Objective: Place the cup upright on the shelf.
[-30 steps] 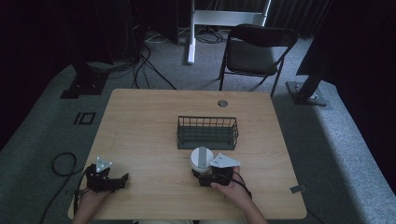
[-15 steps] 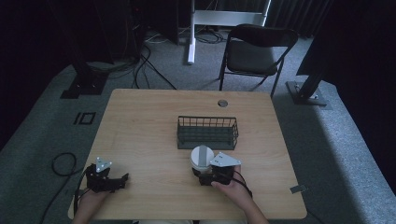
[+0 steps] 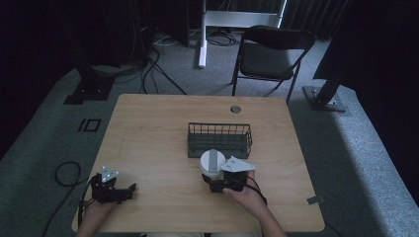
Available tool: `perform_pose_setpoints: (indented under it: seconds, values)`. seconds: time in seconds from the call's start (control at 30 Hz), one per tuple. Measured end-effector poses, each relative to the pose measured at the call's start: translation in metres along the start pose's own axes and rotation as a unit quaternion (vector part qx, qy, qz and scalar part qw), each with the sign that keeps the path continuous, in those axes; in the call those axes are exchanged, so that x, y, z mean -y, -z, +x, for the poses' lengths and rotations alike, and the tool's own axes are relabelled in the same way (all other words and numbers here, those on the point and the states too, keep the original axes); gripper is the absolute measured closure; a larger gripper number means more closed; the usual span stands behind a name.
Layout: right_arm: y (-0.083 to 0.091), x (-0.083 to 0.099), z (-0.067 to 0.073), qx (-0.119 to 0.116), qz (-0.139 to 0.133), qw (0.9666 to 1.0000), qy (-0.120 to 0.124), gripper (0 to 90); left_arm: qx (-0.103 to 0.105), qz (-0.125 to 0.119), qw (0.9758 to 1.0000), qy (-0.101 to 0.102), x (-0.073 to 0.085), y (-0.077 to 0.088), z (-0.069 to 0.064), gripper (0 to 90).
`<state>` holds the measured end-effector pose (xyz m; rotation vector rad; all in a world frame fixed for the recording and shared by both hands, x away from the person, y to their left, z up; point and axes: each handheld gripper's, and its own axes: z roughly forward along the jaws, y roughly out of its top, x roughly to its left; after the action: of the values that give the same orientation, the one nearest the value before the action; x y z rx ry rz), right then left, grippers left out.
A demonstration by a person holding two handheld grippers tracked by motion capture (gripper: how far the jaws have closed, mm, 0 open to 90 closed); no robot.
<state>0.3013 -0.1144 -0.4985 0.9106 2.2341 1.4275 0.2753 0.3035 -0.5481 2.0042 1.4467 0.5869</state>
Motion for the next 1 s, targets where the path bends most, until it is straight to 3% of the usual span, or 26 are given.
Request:
perform_pose_setpoints:
  seconds: [0.57, 0.77, 0.83, 1.0]
  values:
    - [0.008, -0.044, -0.006, 0.01, -0.038, 0.9991, 0.014, 18.2, 0.0, -0.001, 1.0, 0.0, 0.0, 0.0, 0.0, 0.5]
    - [0.011, -0.059, -0.014, 0.027, -0.055, 0.9981, 0.013, 18.2, 0.0, -0.001, 1.0, 0.0, 0.0, 0.0, 0.0, 0.5]
    - [0.011, -0.063, -0.016, 0.048, -0.063, 0.9966, 0.019, 18.2, 0.0, 0.0, 1.0, 0.001, 0.0, 0.0, 0.0, 0.5]
    - [0.012, -0.071, -0.023, 0.066, -0.07, 0.9953, 0.014, 18.2, 0.0, 0.0, 1.0, 0.0, 0.0, 0.0, 0.0, 0.5]
